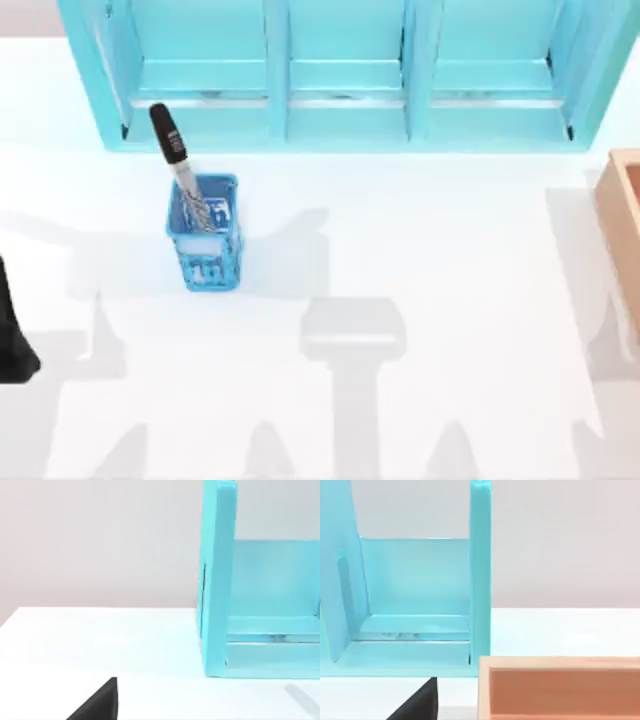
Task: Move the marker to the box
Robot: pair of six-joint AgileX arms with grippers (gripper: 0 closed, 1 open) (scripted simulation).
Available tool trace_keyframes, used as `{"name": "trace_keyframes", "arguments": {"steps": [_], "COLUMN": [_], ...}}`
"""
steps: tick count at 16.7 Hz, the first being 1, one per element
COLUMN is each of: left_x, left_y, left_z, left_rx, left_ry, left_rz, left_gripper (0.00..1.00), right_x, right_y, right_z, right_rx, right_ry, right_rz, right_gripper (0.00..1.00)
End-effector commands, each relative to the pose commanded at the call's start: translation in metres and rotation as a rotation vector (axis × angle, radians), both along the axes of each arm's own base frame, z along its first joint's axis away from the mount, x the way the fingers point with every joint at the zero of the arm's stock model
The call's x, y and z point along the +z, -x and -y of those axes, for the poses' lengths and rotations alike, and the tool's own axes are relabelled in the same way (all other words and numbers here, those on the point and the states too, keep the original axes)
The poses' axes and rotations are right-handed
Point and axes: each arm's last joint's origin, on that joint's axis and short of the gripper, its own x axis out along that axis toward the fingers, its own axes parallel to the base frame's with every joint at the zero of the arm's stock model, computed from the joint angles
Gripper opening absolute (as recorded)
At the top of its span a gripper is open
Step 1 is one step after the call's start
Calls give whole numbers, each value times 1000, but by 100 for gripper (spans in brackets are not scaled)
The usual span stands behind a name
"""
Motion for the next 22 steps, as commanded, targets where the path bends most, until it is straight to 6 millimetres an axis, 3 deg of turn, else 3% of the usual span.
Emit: {"name": "trace_keyframes", "arguments": {"steps": [5,9,12,15,17,19,22], "left_x": [0,0,0,0,0,0,0], "left_y": [0,0,0,0,0,0,0], "left_z": [0,0,0,0,0,0,0], "left_rx": [0,0,0,0,0,0,0], "left_ry": [0,0,0,0,0,0,0], "left_rz": [0,0,0,0,0,0,0], "left_gripper": [100,100,100,100,100,100,100], "right_x": [12,49,83,107,110,102,75], "right_y": [-1,-14,-43,-91,-126,-158,-192], "right_z": [-4,-17,-38,-74,-109,-150,-213], "right_rx": [42,159,273,402,491,577,692], "right_ry": [-5,-19,-28,-28,-21,-9,15], "right_rz": [-12,-70,-151,-251,-320,-387,-479], "right_gripper": [100,100,100,100,100,100,100]}}
